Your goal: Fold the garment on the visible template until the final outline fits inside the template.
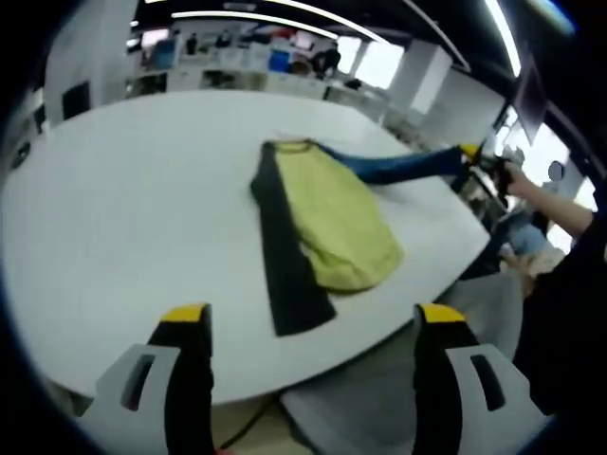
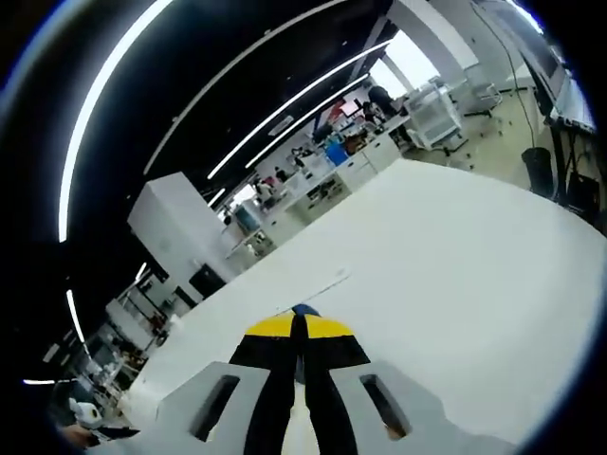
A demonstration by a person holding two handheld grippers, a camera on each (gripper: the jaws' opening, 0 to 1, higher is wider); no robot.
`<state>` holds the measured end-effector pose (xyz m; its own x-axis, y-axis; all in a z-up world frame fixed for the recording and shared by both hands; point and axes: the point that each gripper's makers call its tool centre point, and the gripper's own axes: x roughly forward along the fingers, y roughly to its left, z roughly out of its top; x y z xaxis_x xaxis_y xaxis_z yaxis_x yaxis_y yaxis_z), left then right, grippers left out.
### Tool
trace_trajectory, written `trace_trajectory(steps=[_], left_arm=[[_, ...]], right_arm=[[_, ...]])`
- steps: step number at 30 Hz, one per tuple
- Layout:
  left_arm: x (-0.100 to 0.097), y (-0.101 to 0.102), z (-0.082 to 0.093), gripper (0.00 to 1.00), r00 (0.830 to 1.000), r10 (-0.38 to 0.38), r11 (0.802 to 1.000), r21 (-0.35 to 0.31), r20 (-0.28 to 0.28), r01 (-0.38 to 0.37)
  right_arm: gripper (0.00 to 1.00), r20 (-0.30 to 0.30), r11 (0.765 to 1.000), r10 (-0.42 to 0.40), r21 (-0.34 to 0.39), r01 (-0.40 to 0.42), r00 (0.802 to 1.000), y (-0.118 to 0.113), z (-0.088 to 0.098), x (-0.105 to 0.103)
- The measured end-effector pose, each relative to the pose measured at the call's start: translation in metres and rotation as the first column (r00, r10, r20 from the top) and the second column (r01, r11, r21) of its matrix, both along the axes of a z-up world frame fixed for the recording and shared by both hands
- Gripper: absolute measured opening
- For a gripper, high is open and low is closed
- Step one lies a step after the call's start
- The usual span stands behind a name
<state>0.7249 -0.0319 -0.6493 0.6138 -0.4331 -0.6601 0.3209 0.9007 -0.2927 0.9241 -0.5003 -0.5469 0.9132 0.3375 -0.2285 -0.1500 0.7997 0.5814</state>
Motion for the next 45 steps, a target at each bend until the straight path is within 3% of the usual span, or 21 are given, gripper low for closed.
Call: trace_trajectory(steps=[4,15,16,26,35,45], left_arm=[[-0.003,-0.003,-0.003,0.83,1.000,0.006,1.000,0.002,-0.009,-0.006],[-0.003,-0.017,-0.008,0.83,1.000,0.009,1.000,0.013,-0.025,-0.008],[-0.003,-0.018,-0.009,0.83,1.000,0.009,1.000,0.016,-0.028,-0.008],[0.001,-0.023,-0.012,0.83,0.998,0.041,0.999,0.018,-0.040,-0.040],[0.006,-0.034,-0.019,0.83,0.998,0.030,0.999,0.033,-0.062,-0.028],[0.016,-0.030,-0.023,0.82,0.996,0.033,0.998,0.054,-0.088,-0.028]], right_arm=[[0.02,-0.031,1.000,-0.019,-0.013,0.018,0.999,-0.026,-0.013,0.012],[0.02,-0.102,0.996,-0.035,-0.081,0.026,0.994,-0.054,-0.031,0.025],[0.02,-0.107,0.996,-0.037,-0.080,0.028,0.994,-0.068,-0.036,0.035],[0.02,-0.166,0.991,-0.073,-0.121,0.053,0.983,-0.127,-0.068,0.070],[0.02,-0.208,0.984,-0.089,-0.167,0.055,0.974,-0.152,-0.088,0.089],[0.02,-0.276,0.972,-0.129,-0.224,0.067,0.953,-0.171,-0.121,0.097]])
